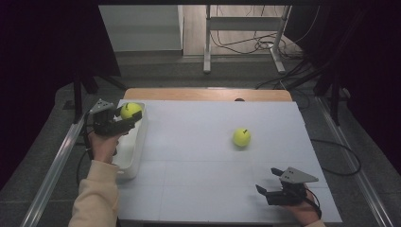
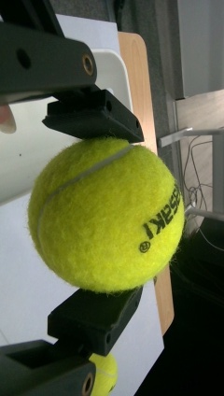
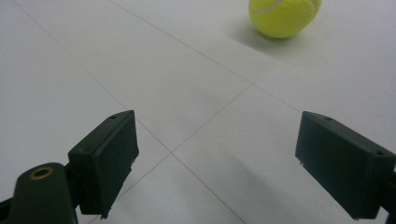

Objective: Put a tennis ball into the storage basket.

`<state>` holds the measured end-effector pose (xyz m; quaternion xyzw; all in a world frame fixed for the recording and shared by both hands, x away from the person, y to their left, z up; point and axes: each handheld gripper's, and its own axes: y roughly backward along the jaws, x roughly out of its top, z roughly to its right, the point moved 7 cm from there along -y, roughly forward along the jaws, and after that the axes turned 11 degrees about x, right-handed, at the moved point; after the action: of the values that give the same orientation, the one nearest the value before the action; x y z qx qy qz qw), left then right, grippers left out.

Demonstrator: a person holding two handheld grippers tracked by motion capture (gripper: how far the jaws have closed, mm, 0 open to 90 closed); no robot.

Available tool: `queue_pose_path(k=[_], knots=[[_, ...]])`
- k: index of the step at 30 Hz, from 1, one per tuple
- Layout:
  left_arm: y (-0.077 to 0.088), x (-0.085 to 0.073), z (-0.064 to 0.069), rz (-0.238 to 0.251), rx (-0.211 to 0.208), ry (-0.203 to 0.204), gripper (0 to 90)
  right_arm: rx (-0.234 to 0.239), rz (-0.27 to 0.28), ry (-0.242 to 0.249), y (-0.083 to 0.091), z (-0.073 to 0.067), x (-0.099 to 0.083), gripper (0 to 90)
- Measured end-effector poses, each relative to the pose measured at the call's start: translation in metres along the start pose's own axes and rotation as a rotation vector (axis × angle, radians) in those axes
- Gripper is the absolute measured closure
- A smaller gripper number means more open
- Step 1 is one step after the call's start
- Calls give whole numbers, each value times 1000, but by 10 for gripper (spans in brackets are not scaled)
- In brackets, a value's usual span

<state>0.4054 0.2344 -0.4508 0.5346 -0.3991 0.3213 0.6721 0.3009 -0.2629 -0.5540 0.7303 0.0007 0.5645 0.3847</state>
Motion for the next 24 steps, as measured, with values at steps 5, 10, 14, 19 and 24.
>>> queue_pose_path(k=[5,10,14,19,24], knots=[[-9,0,-7,-23,26,-2,263,-1,-1,-2,1,1,0,133],[-14,0,-15,-40,40,9,263,-1,-2,-3,0,1,-1,133],[-20,-3,-21,-65,55,9,263,-1,-4,-6,0,1,-1,133],[-22,-5,-24,-80,61,10,263,-4,-3,-6,0,1,-1,133],[-26,-6,-25,-101,68,2,263,-3,-4,-7,0,1,-1,133]])
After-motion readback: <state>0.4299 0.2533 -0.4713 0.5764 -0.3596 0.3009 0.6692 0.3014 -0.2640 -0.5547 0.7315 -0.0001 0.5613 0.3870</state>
